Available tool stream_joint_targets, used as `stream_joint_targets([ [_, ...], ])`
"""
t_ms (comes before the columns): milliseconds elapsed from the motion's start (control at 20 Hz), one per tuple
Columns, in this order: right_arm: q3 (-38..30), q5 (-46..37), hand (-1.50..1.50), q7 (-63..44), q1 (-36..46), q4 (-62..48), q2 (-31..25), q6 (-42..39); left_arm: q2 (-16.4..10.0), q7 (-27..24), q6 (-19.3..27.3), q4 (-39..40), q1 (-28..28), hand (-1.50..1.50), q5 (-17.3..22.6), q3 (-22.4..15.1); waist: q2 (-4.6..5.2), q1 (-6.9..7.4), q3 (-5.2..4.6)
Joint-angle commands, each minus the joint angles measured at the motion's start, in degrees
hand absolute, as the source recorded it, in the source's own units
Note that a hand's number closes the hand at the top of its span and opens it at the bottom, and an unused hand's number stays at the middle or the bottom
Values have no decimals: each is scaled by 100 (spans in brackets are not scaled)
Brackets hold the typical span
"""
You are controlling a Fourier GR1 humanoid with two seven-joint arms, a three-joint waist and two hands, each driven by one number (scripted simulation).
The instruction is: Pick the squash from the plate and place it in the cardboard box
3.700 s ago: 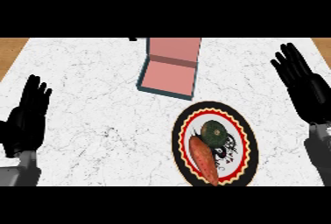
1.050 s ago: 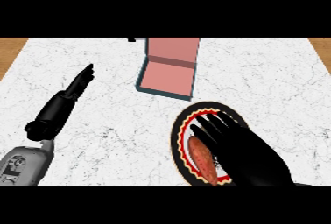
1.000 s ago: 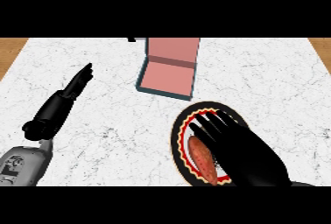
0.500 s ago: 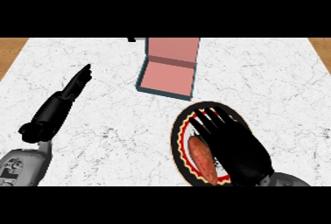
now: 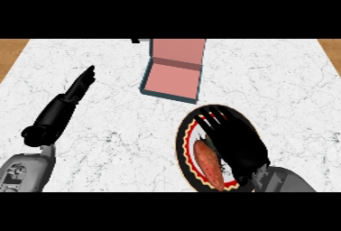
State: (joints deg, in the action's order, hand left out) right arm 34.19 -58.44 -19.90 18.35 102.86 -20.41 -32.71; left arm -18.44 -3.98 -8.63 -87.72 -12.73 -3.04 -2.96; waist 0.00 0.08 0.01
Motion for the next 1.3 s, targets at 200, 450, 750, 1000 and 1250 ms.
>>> stream_joint_targets([
  [200,-307,-371,-150,782,-35,-558,141,-10,374,40,17,-99,100,0,-370,-37,1,-3,-1],
  [450,-400,-895,-150,928,-189,-1191,154,662,185,168,-269,-206,10,0,-205,297,3,7,0],
  [750,-575,-1172,-150,1145,-417,-1192,368,644,224,-327,-486,176,119,0,-354,462,0,-8,-1],
  [1000,-770,-1176,150,1714,-15,-1881,433,721,581,-9,-253,-530,538,0,-621,100,-2,27,0],
  [1250,-589,-1436,150,2272,86,-1887,450,1456,489,257,-435,-571,271,0,-432,309,-1,21,1],
])
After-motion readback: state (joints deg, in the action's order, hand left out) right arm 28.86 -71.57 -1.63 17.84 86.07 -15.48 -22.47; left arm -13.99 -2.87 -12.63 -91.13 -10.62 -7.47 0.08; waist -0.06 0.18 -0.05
